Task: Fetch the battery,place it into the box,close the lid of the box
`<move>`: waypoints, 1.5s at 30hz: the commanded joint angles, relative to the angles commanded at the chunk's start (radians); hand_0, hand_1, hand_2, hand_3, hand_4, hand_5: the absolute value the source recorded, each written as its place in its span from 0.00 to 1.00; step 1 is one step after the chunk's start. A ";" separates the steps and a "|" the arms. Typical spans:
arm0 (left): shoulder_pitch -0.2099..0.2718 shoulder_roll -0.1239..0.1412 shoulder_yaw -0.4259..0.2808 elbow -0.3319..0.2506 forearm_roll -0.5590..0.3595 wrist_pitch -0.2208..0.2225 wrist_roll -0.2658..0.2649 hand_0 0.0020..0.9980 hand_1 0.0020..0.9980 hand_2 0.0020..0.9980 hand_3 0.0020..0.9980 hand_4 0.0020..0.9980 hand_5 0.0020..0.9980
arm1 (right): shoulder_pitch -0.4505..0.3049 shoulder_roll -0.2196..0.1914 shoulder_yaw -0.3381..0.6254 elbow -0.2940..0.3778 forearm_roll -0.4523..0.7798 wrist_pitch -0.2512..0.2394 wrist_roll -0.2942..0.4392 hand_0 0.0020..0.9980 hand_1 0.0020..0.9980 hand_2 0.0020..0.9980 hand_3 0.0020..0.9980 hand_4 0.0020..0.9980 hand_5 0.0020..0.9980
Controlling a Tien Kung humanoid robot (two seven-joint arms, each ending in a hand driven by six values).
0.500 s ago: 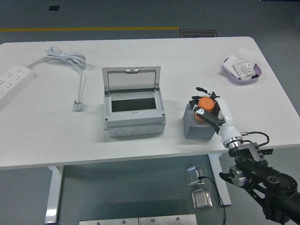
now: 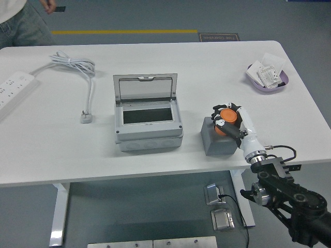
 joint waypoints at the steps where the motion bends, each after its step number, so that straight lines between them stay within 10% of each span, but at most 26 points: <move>1: 0.000 0.001 -0.001 0.000 0.001 0.000 0.000 0.73 0.76 0.69 0.68 0.56 0.31 | 0.000 0.000 -0.001 0.000 -0.003 -0.001 -0.004 0.15 0.25 0.30 0.31 0.00 0.00; 27: 0.002 -0.004 0.048 0.001 -0.034 0.001 0.002 0.73 0.76 0.70 0.68 0.57 0.32 | 0.082 -0.005 0.046 0.092 -0.148 -0.082 -0.059 0.10 0.23 0.27 0.25 0.00 0.00; 45: 0.007 0.003 0.002 0.003 0.009 -0.002 0.019 0.73 0.76 0.70 0.68 0.57 0.33 | 0.327 0.072 -0.147 0.132 -0.652 0.037 -0.504 0.10 0.22 0.26 0.25 0.00 0.00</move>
